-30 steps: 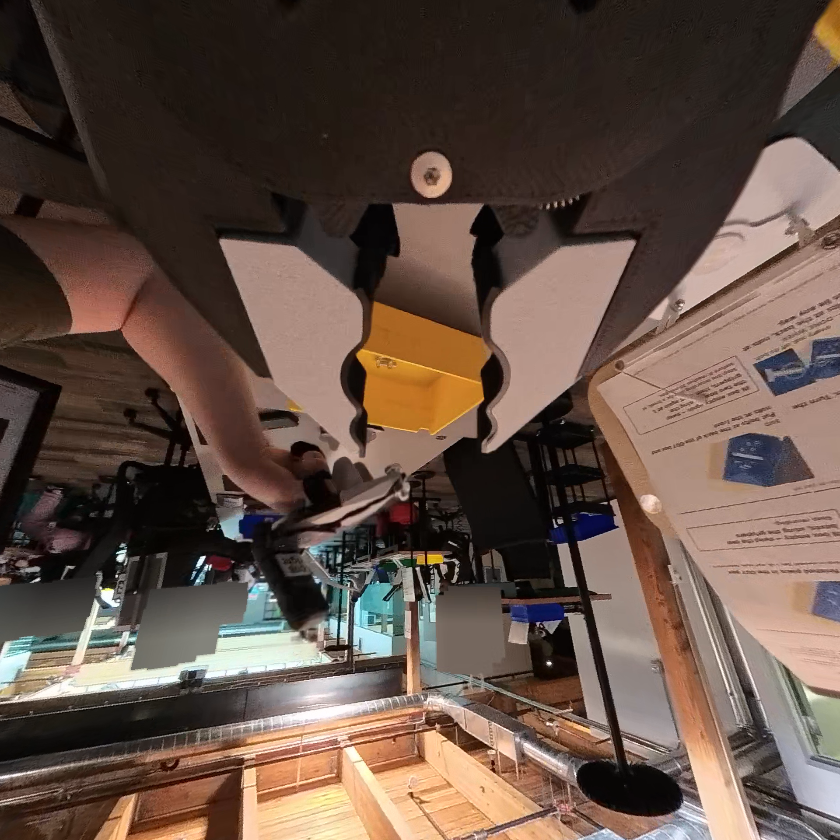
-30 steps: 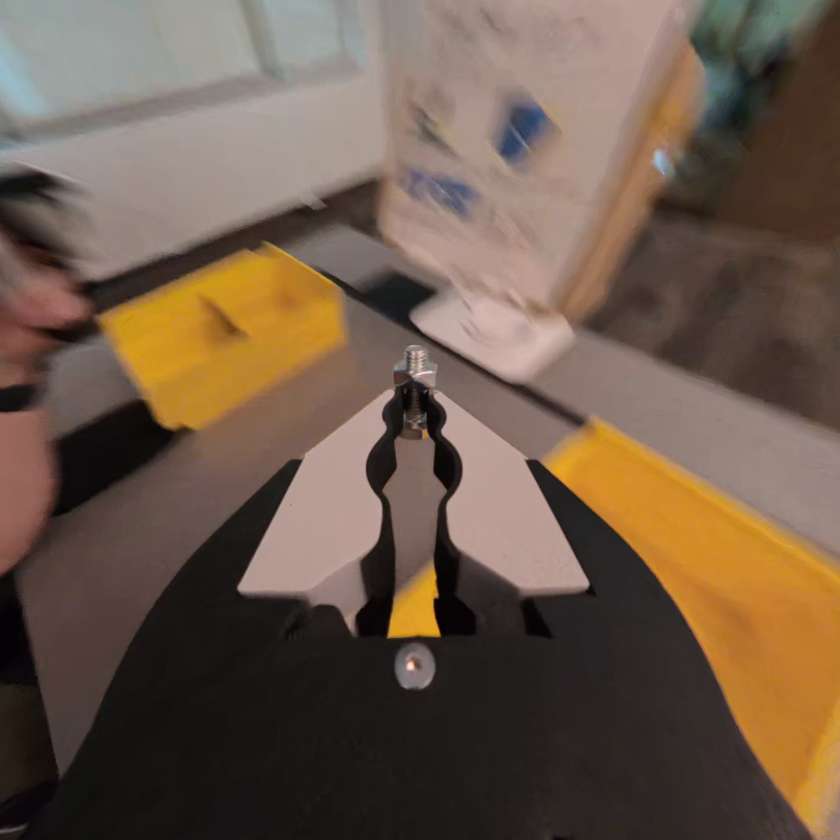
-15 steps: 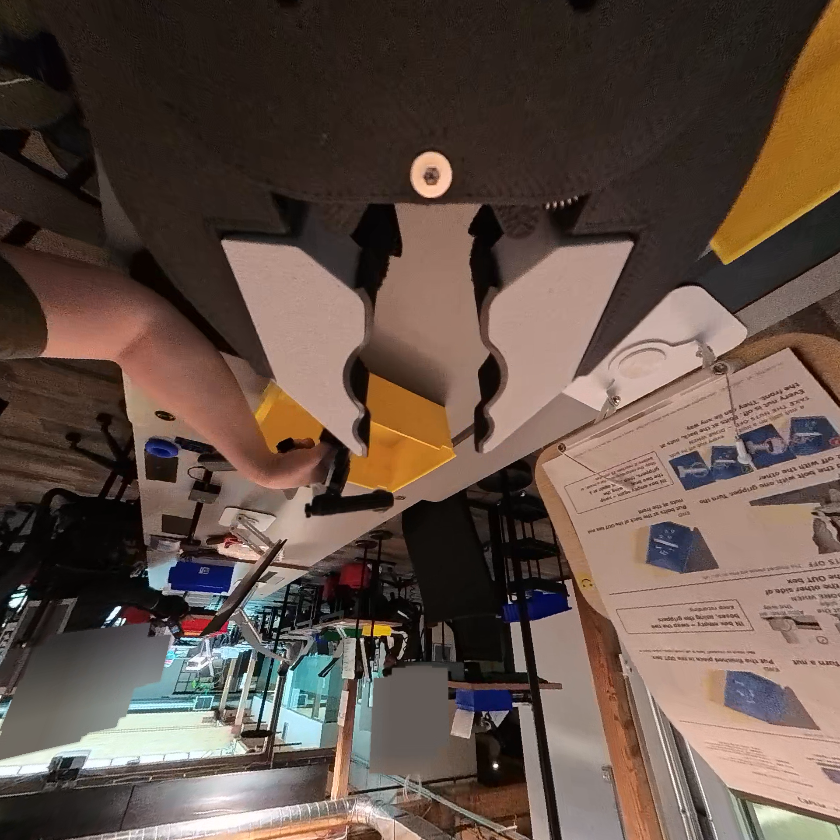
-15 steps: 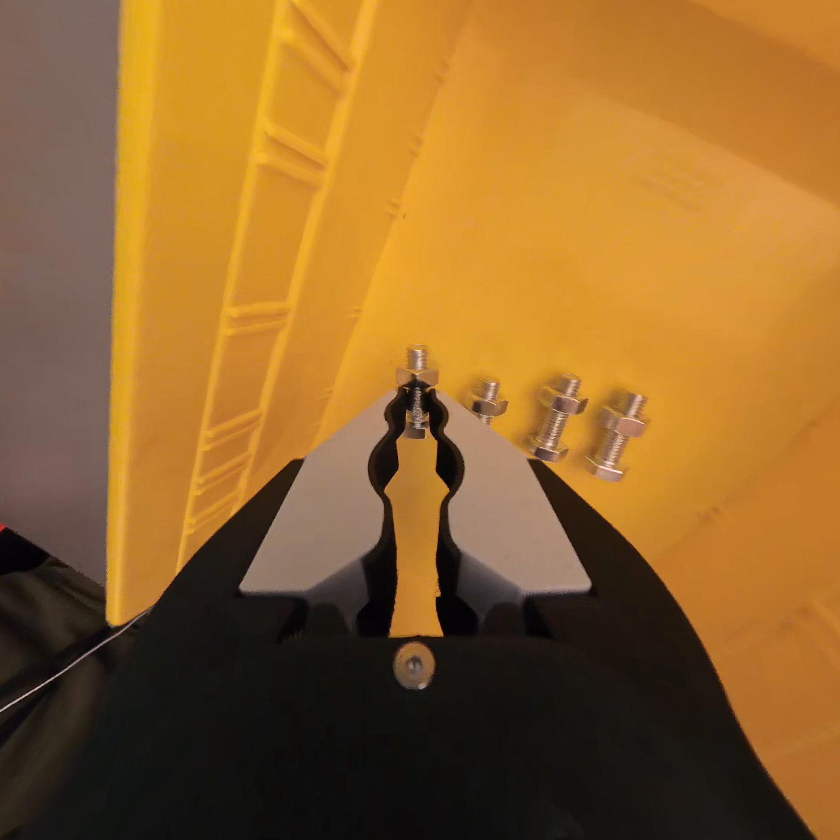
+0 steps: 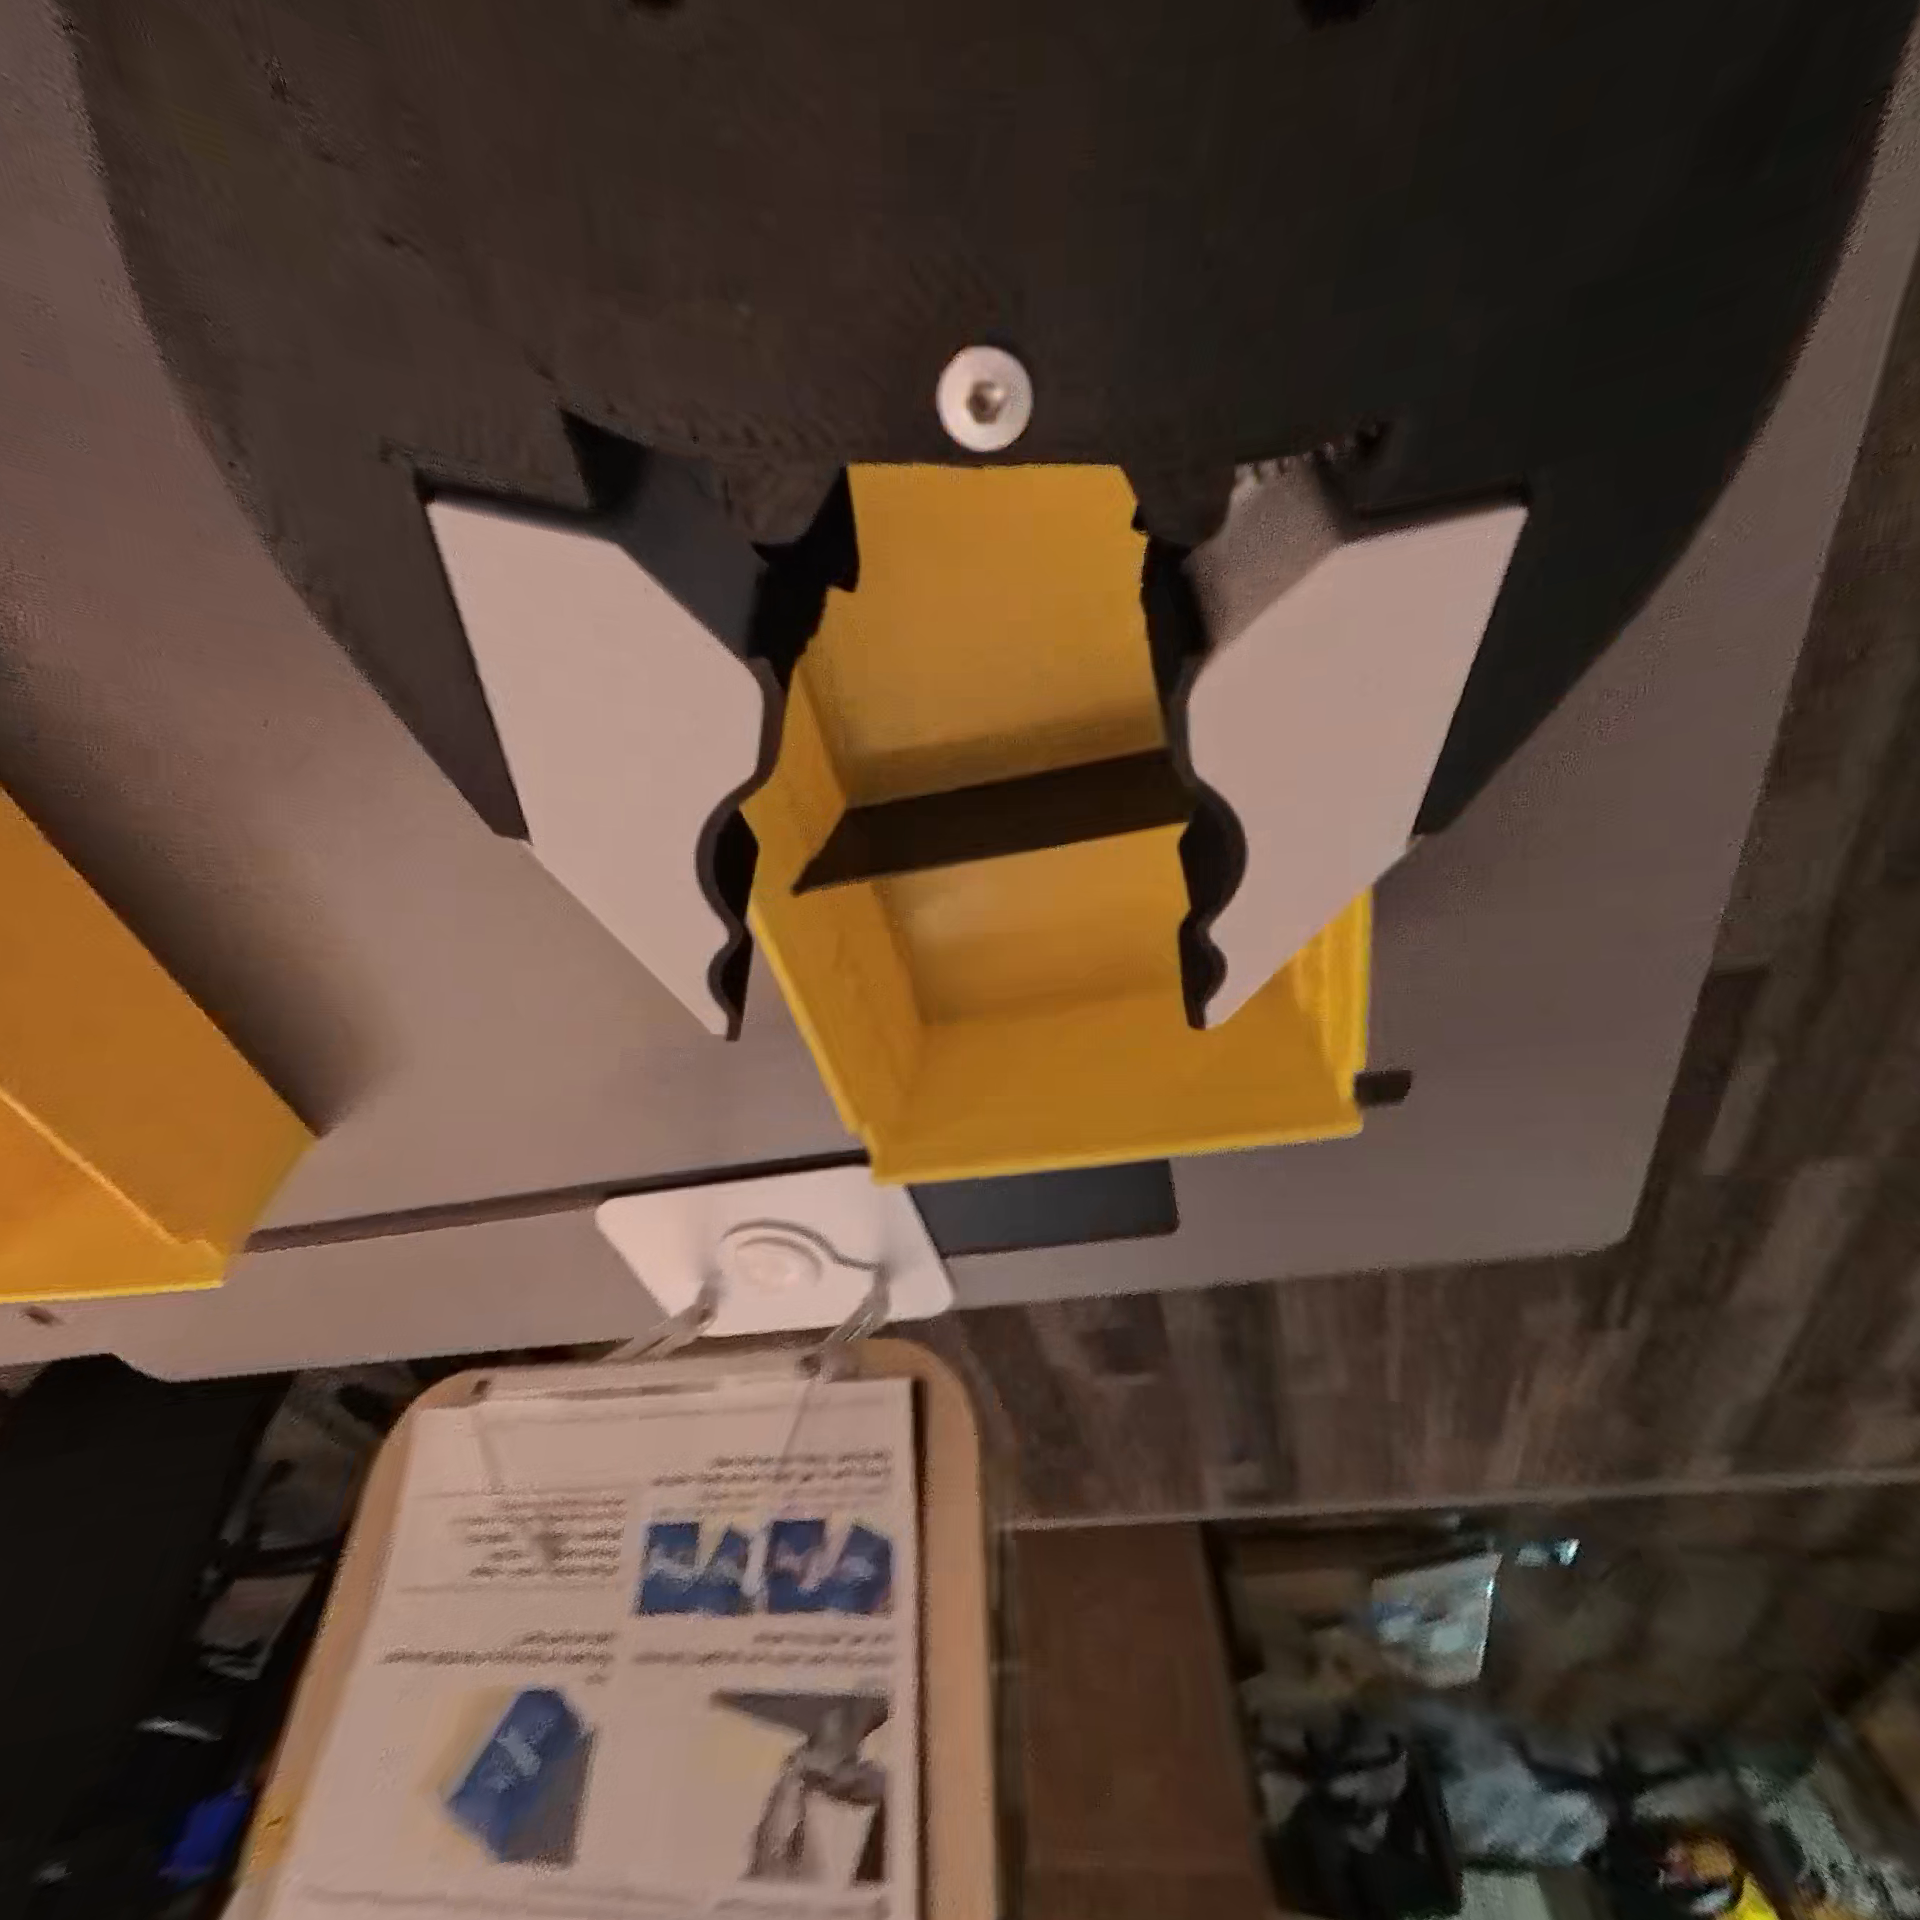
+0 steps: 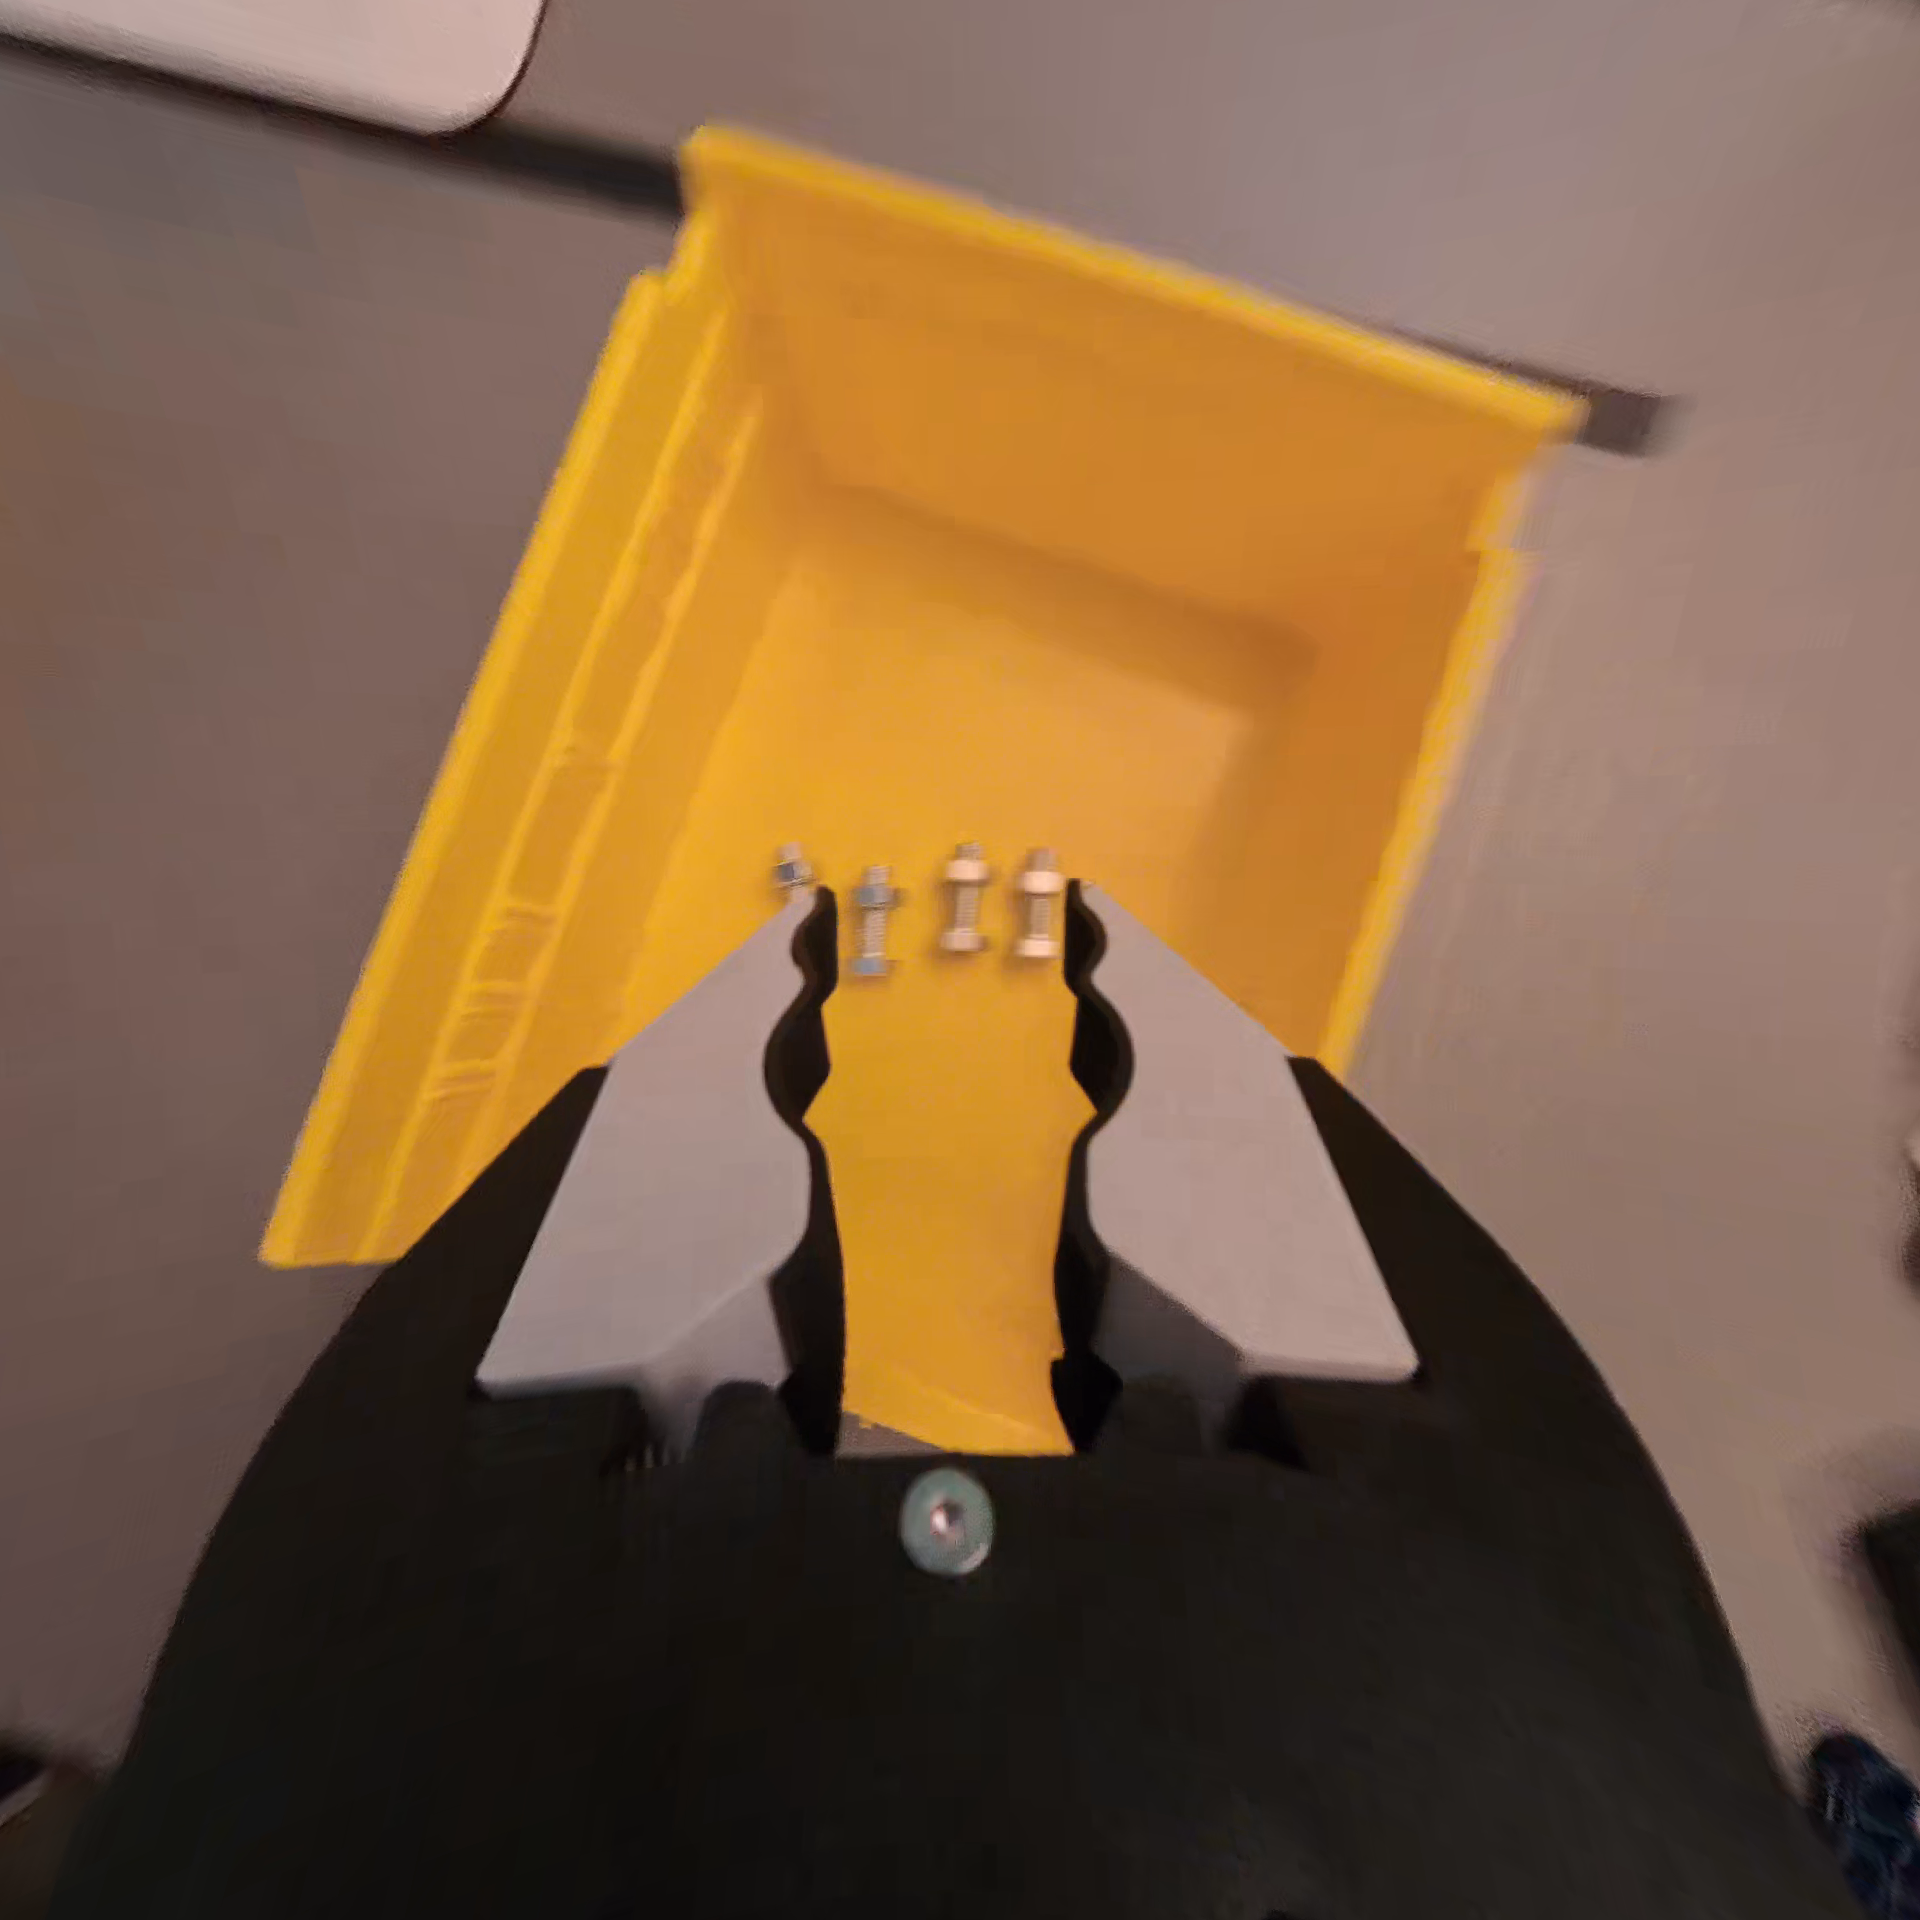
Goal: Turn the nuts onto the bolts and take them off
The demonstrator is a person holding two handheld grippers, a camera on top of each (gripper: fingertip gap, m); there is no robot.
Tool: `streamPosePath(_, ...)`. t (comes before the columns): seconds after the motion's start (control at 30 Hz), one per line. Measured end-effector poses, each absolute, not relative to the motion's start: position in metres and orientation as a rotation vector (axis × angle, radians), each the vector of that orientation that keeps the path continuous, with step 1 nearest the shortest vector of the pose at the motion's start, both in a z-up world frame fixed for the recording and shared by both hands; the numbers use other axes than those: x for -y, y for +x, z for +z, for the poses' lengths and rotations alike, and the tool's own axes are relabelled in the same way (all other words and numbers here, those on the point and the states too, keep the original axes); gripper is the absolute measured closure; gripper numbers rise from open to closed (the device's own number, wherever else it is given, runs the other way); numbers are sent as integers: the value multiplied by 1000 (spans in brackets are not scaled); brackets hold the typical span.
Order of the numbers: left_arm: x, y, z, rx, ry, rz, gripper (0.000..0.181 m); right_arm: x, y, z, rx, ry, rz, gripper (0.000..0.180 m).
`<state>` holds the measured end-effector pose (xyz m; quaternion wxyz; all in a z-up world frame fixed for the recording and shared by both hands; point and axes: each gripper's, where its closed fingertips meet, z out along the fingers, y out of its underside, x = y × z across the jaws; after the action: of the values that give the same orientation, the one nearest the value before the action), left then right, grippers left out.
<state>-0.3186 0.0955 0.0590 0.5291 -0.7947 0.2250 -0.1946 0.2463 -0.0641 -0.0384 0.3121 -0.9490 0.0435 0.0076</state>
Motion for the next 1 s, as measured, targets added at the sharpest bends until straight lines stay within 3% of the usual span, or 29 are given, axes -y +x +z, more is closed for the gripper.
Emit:
streamPosePath(0.1,-116,-364,30,-342,-1998,-490,76,93,291,-34,-320,-2405,-19,114)
streamPosePath(0.23,-123,-414,-9,-184,-2119,-453,79,132,317,-84,-550,-2552,97,113)
streamPosePath(0.4,-119,-437,-53,-143,-2313,-375,83,134,299,-119,-546,-2694,301,126)
streamPosePath(0.53,-120,-441,-80,-136,-2419,-417,89,128,286,-127,-507,-2733,380,146)
streamPosePath(0.7,-107,-435,-112,-196,-2600,-490,115,132,292,-133,-519,-2767,341,163)
streamPosePath(0.77,-103,-429,-120,-237,-2656,-555,155,133,293,-135,-497,-2790,305,173)
streamPosePath(0.8,-103,-427,-123,-247,-2677,-563,150,133,291,-136,-479,-2801,309,175)
streamPosePath(1.0,-99,-426,-131,-498,-2767,-301,176,124,270,-136,-393,-2867,317,173)
